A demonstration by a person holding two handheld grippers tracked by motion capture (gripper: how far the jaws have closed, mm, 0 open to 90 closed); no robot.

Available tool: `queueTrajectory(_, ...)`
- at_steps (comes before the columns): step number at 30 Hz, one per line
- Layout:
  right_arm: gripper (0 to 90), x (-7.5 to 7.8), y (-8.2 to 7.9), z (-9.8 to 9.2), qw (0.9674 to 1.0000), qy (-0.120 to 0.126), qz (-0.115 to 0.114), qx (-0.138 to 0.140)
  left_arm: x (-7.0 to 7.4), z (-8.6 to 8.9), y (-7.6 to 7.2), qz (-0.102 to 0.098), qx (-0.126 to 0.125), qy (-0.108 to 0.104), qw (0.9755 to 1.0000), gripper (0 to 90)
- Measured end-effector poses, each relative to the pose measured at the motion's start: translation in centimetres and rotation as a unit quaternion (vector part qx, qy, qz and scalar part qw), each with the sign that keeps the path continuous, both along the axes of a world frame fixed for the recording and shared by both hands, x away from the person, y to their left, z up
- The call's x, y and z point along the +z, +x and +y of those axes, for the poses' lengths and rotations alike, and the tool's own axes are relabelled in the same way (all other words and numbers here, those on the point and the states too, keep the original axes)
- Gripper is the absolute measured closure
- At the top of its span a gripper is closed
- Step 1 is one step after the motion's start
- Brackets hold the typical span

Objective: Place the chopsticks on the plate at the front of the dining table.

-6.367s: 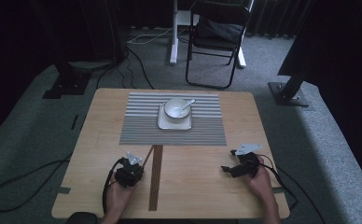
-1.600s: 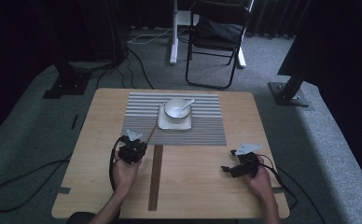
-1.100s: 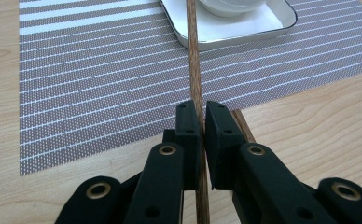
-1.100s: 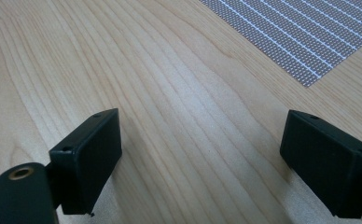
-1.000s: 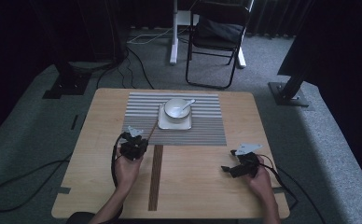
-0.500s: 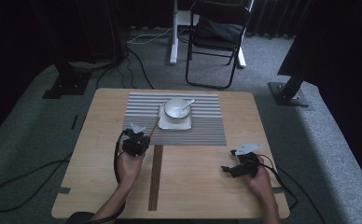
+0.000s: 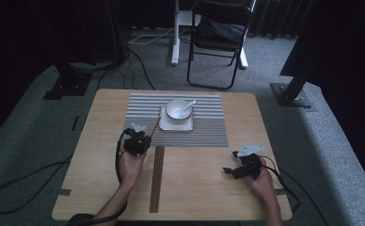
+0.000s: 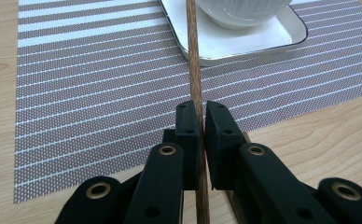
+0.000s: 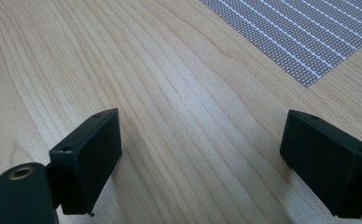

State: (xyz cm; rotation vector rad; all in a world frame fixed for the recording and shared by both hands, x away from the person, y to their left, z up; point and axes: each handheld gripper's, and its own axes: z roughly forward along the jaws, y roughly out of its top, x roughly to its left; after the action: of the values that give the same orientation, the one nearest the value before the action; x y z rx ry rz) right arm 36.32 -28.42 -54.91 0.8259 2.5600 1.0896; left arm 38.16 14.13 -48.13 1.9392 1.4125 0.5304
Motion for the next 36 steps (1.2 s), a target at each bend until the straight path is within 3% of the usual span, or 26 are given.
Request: queueTrajectory(36, 12.1, 0.0, 0.0, 0.0, 1.0, 0.0, 0.0, 0.0, 0.3, -0.1, 2.4, -0.004, 0.003, 0.016, 0.9999, 84.3)
